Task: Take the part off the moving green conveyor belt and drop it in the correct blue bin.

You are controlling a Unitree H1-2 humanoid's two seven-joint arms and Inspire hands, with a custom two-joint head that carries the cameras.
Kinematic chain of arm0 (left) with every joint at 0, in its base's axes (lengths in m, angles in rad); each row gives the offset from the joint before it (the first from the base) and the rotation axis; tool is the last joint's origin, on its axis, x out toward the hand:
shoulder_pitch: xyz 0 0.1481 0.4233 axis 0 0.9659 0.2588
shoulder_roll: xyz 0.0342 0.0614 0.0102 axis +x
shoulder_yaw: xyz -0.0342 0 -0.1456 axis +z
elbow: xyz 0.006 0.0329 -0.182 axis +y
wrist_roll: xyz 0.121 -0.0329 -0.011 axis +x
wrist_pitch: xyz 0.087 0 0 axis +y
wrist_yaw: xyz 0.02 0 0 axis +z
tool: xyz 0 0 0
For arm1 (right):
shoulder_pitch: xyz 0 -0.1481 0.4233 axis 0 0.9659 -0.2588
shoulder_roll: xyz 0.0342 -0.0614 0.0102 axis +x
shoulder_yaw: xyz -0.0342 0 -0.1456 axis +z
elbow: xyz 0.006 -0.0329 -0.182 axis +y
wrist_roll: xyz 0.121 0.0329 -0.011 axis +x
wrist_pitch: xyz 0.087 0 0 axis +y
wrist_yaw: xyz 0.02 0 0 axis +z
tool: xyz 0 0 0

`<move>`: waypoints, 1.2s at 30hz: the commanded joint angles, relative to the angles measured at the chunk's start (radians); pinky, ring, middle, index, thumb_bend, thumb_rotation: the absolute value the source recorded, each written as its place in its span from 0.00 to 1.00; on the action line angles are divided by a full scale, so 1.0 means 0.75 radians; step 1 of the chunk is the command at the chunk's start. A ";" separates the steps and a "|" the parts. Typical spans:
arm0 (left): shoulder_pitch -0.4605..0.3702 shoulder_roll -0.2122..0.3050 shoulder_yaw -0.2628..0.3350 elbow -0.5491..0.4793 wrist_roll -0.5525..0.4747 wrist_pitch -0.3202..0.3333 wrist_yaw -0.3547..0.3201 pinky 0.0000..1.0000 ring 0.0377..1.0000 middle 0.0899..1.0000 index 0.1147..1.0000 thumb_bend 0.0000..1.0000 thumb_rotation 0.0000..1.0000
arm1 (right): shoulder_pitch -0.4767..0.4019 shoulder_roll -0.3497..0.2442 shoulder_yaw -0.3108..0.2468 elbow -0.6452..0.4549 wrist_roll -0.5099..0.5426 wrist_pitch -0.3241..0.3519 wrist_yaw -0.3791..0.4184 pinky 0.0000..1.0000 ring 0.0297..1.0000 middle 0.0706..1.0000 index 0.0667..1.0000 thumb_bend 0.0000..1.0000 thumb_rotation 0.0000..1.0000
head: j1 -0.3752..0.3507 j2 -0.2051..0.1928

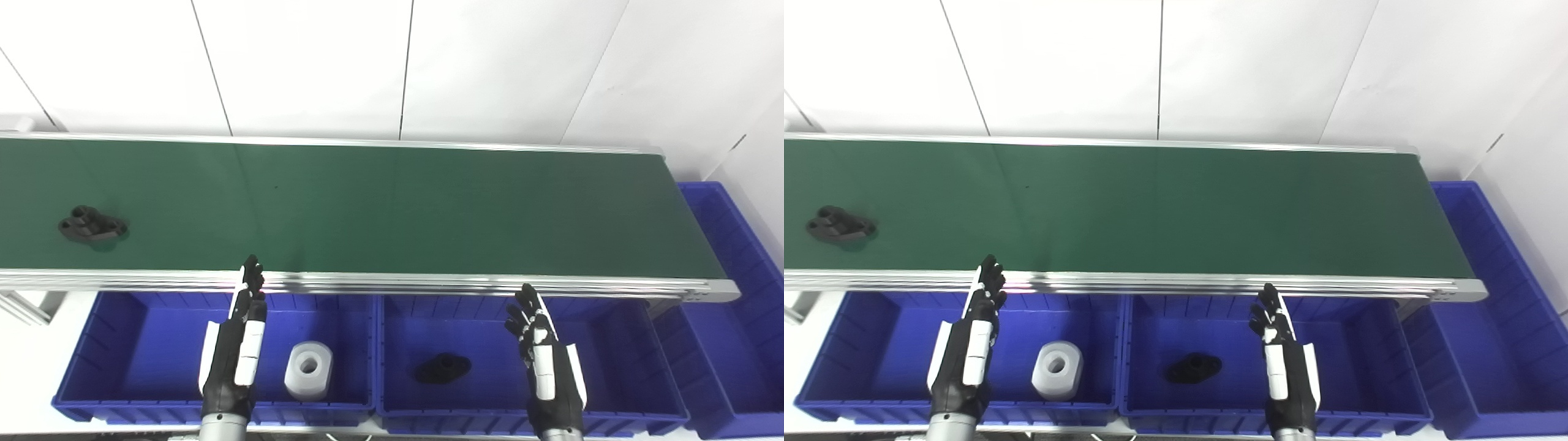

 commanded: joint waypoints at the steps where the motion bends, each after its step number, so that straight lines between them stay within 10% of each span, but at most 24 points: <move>1: 0.003 0.003 -0.001 -0.049 0.033 -0.042 0.014 1.00 1.00 1.00 1.00 0.53 1.00 | -0.004 0.006 0.009 -0.054 0.008 -0.021 0.015 0.90 0.92 0.94 0.95 0.83 0.96 | 0.001 -0.004; 17: -0.004 -0.001 -0.003 0.009 0.018 -0.106 0.021 1.00 1.00 1.00 1.00 0.56 1.00 | -0.004 -0.015 0.006 -0.023 0.018 -0.053 0.041 0.89 0.91 0.94 0.95 0.78 0.93 | 0.033 -0.093; 36: 0.006 -0.005 0.003 -0.025 0.023 -0.095 0.031 1.00 0.99 1.00 1.00 0.54 1.00 | 0.007 -0.023 0.011 -0.055 0.005 -0.038 0.045 0.88 0.90 0.94 0.95 0.79 0.93 | 0.006 -0.014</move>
